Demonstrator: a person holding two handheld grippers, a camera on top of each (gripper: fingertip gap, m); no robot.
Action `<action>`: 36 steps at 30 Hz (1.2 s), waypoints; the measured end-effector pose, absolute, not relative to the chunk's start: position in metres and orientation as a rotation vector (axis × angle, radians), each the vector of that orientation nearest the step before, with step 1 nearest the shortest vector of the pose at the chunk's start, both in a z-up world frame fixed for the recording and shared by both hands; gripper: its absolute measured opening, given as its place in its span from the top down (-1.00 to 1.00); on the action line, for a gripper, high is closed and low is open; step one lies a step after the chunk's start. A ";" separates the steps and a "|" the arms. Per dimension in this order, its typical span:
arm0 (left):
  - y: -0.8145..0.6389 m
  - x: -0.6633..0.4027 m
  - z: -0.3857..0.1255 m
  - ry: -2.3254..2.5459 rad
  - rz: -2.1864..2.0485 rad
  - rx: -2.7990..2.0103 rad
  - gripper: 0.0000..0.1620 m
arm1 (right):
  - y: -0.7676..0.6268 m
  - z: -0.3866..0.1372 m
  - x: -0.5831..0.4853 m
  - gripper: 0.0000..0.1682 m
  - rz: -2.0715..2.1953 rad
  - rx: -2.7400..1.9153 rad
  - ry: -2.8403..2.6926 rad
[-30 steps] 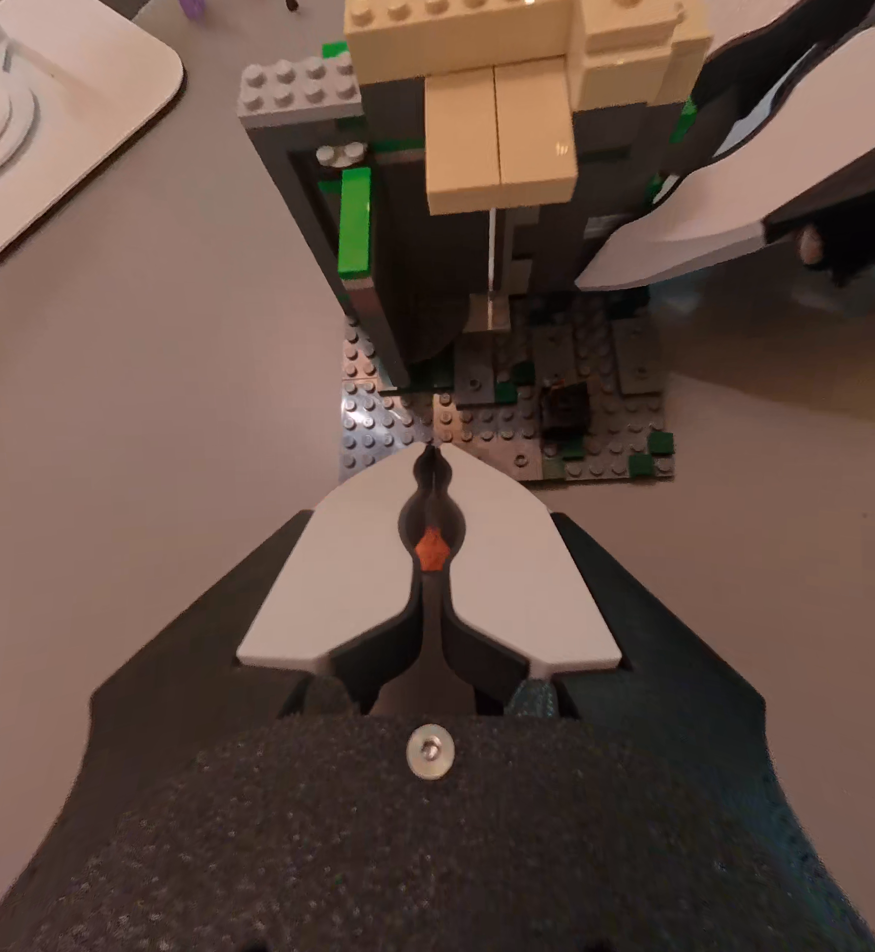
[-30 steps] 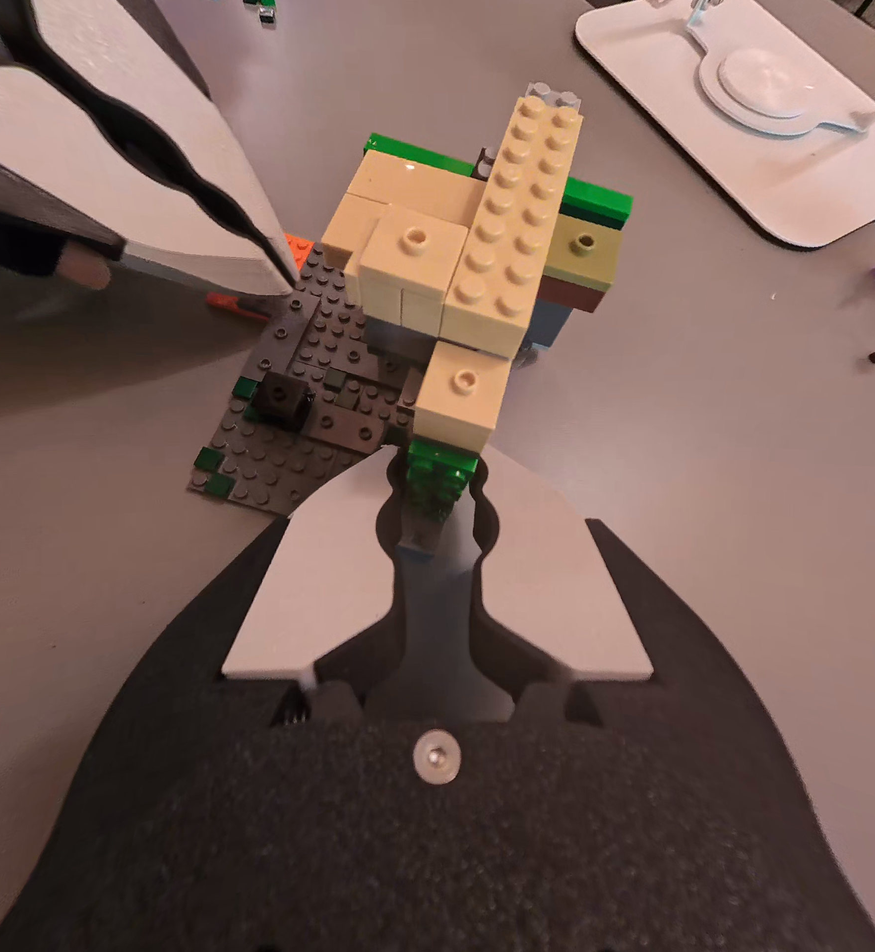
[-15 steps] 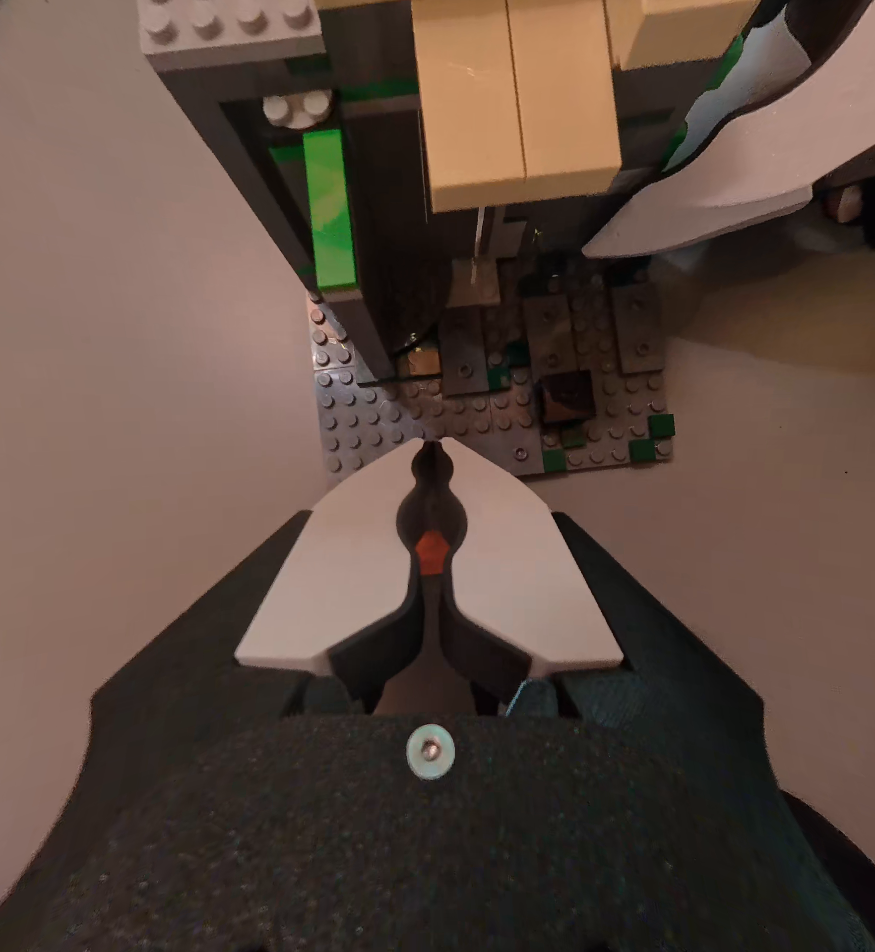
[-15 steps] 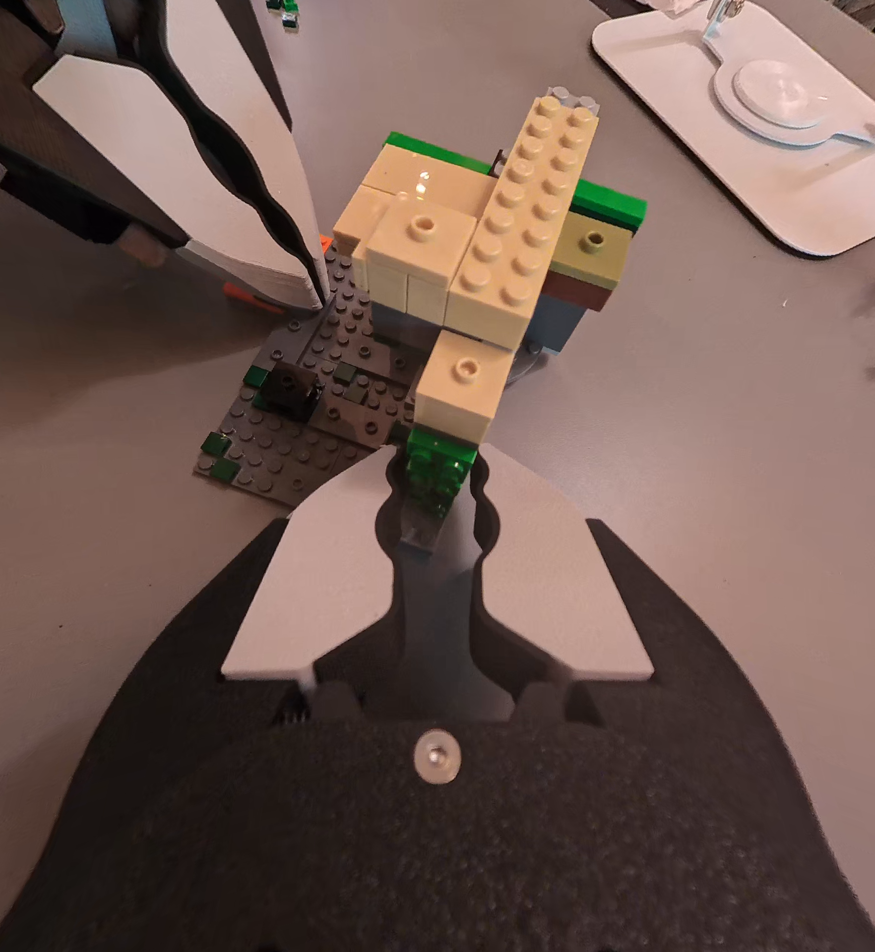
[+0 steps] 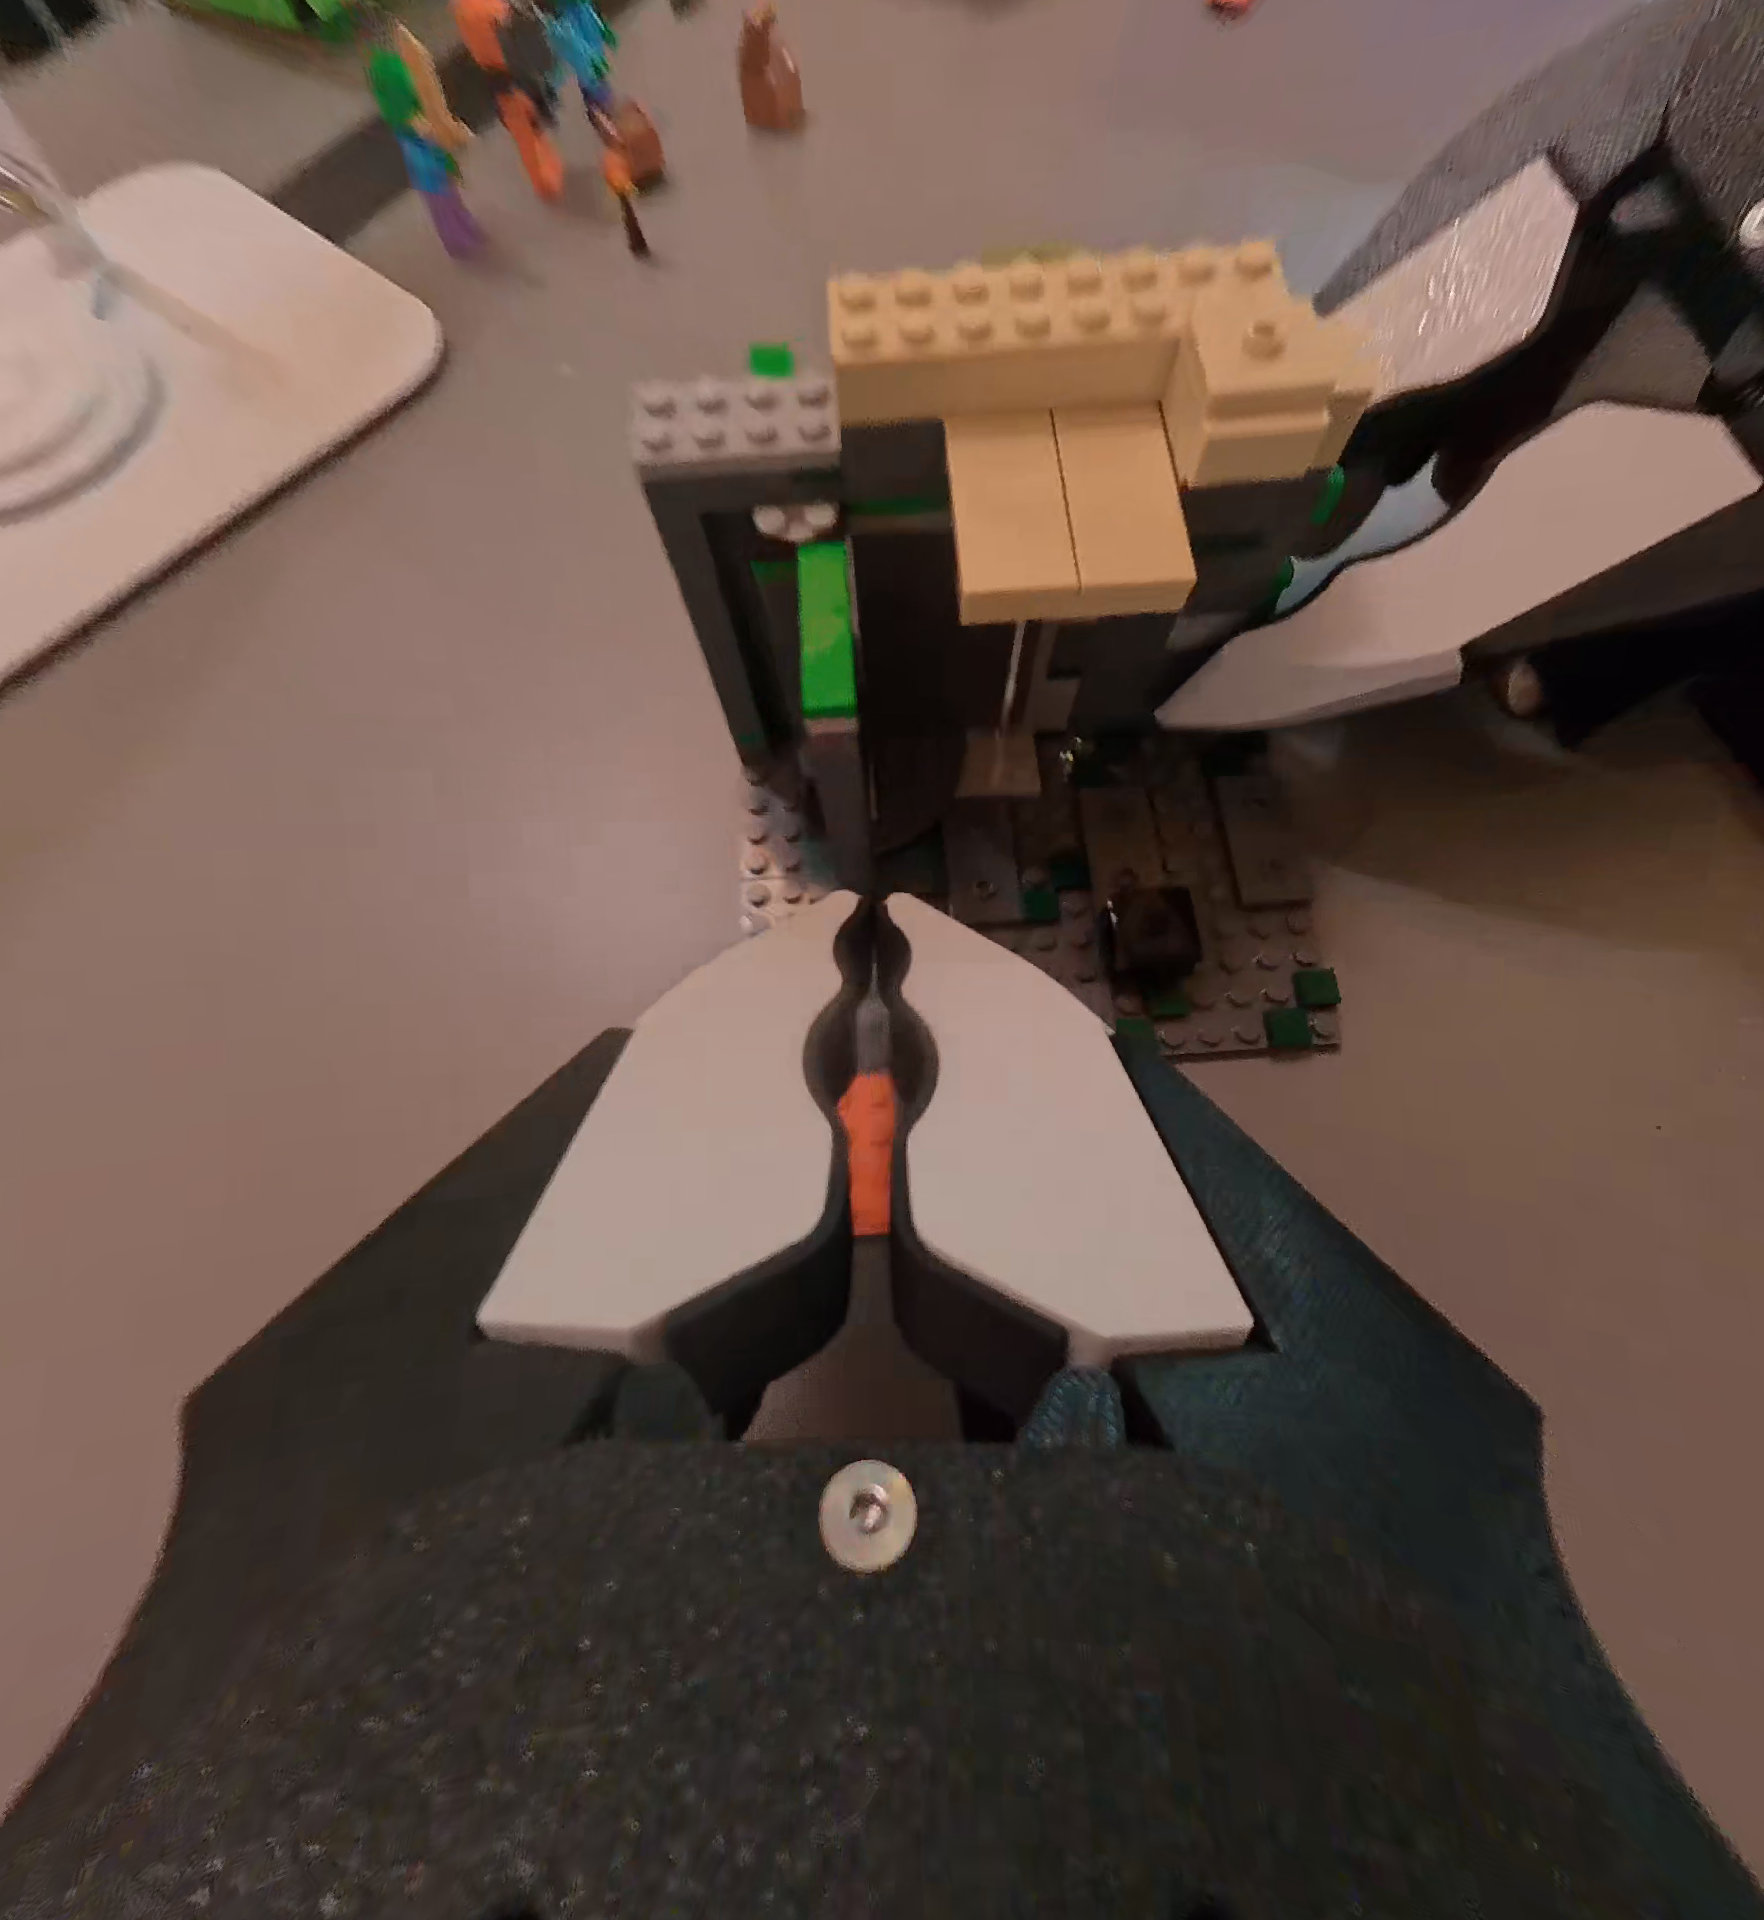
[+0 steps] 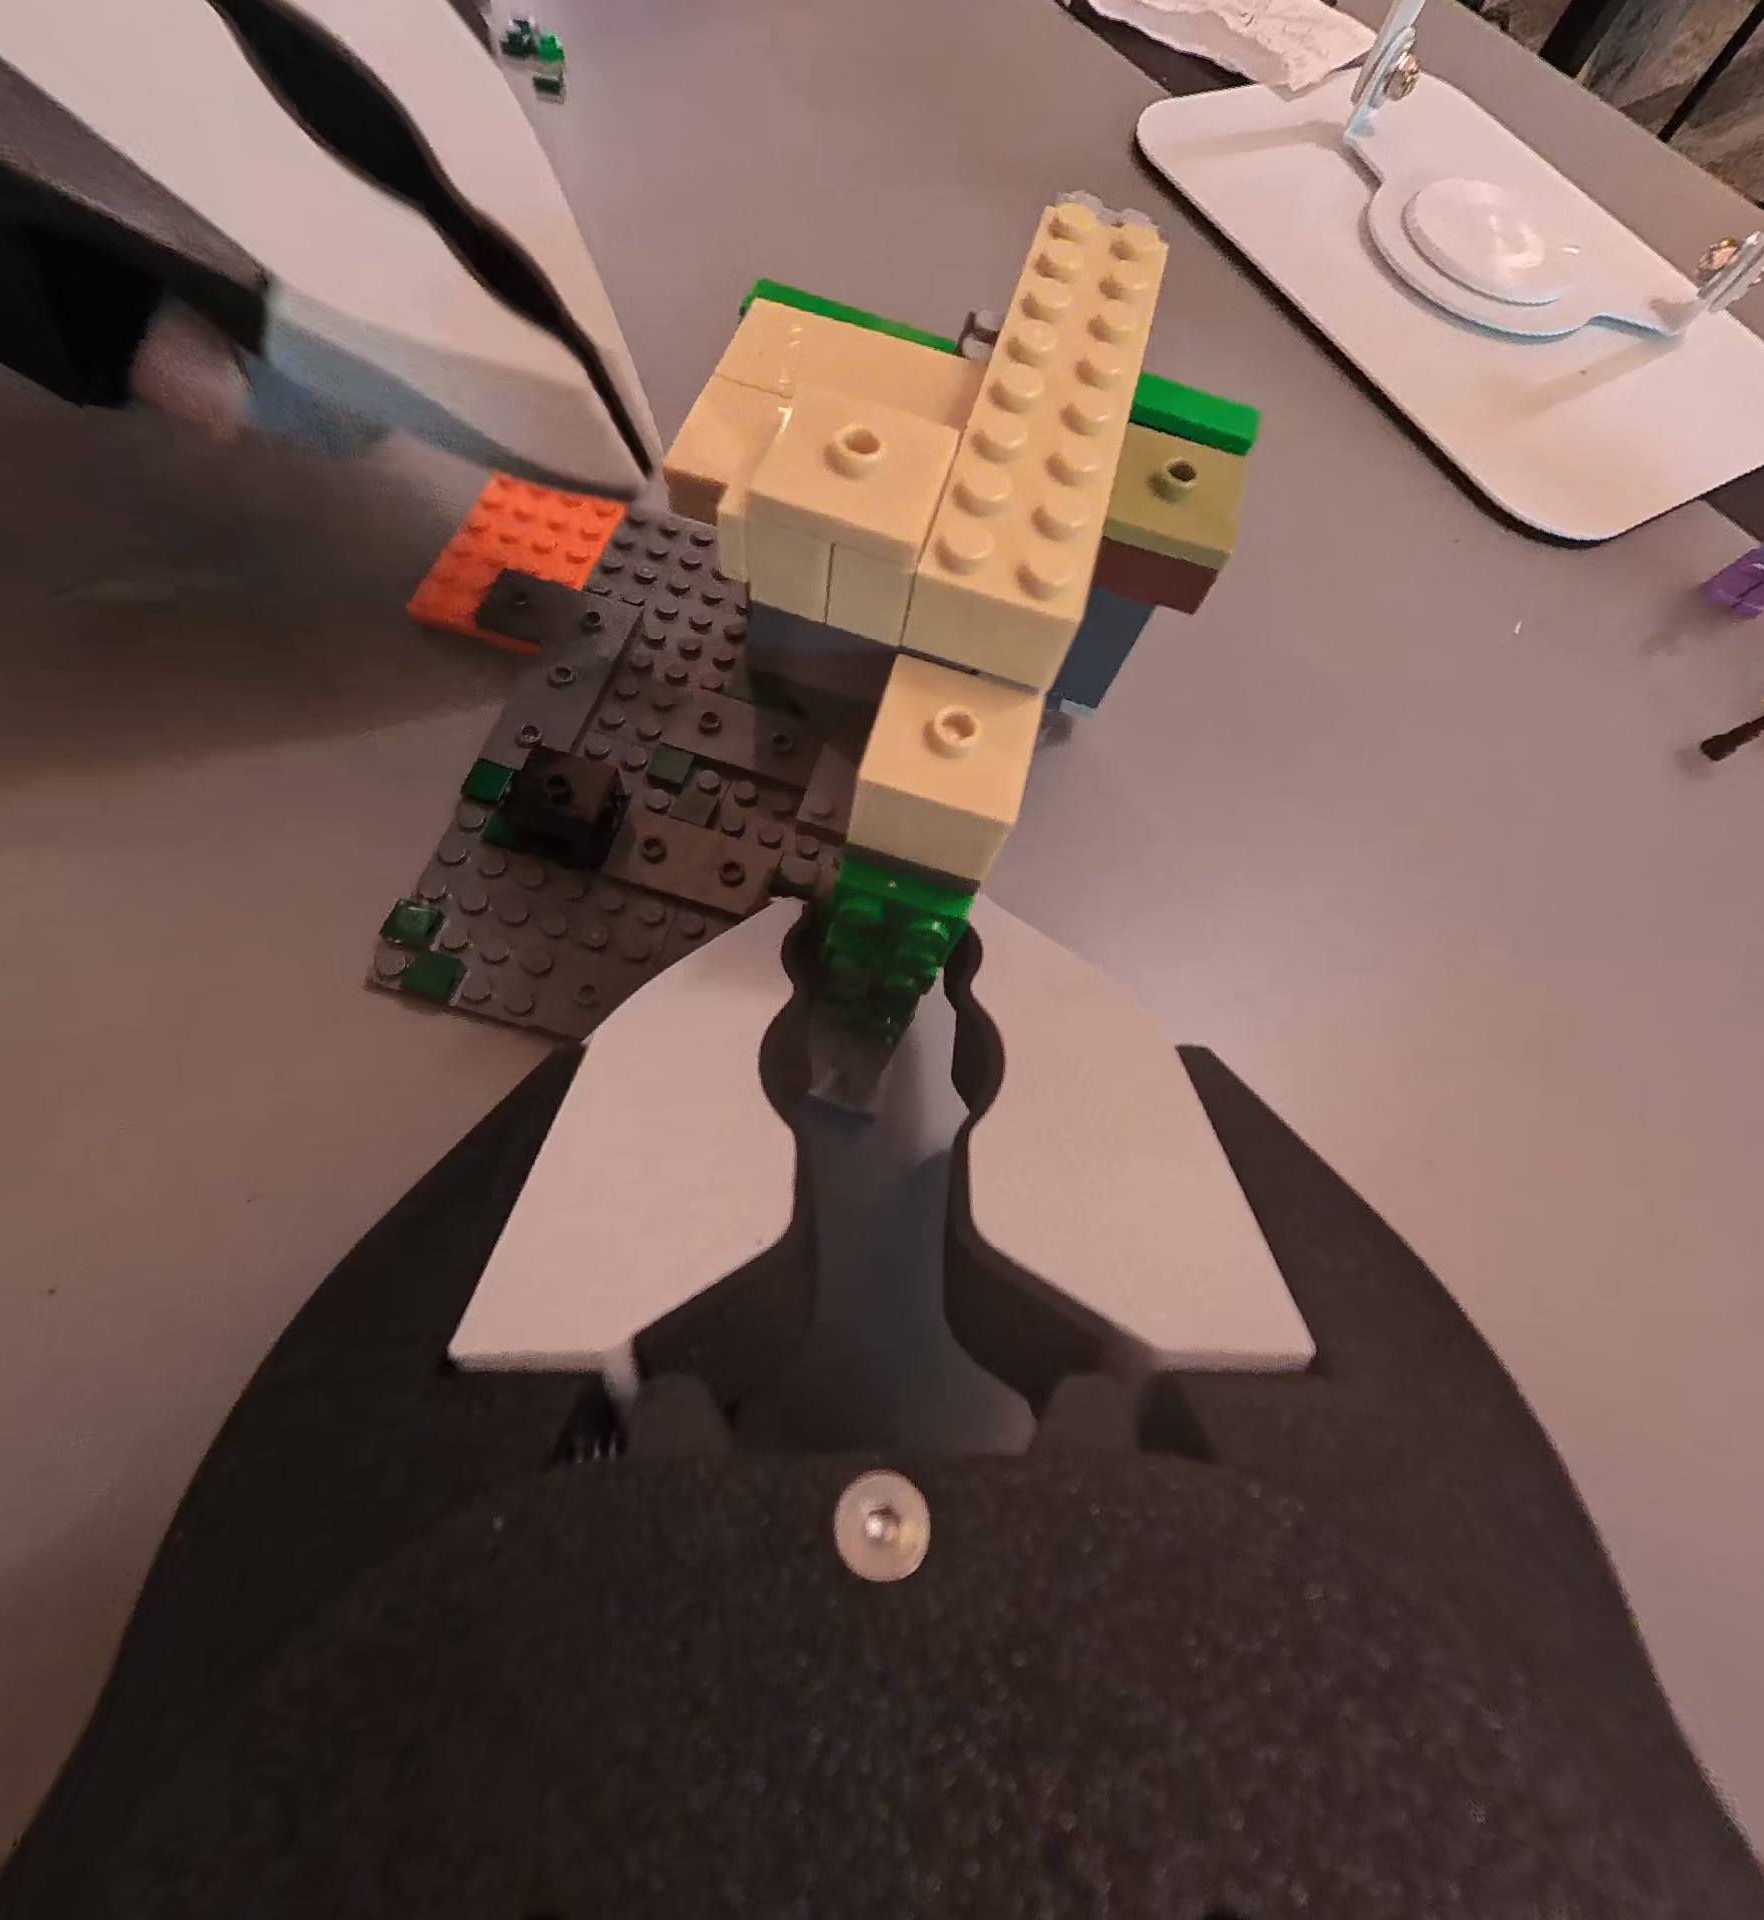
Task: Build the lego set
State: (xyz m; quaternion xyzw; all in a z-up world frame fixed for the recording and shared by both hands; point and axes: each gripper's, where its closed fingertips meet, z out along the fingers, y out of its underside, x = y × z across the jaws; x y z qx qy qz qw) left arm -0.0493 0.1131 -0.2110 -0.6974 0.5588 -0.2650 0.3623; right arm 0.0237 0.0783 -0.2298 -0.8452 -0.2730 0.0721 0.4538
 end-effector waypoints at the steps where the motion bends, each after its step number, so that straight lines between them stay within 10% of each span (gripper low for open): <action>1: 0.115 -0.052 -0.204 1.408 -0.674 -1.773 1.00 | 0.079 -0.230 0.024 0.74 0.176 -2.090 -0.667; 13: 0.113 -0.061 -0.173 1.160 -0.842 -1.615 0.60 | 0.091 -0.230 0.049 0.78 0.094 -2.139 -0.477; 20: 0.125 -0.074 -0.134 0.958 -0.735 -1.420 1.00 | 0.102 -0.230 0.070 0.78 0.051 -2.156 -0.306; 36: 0.147 -0.096 -0.134 0.832 -0.716 -1.466 1.00 | 0.093 -0.219 0.040 0.73 0.099 -2.093 -0.384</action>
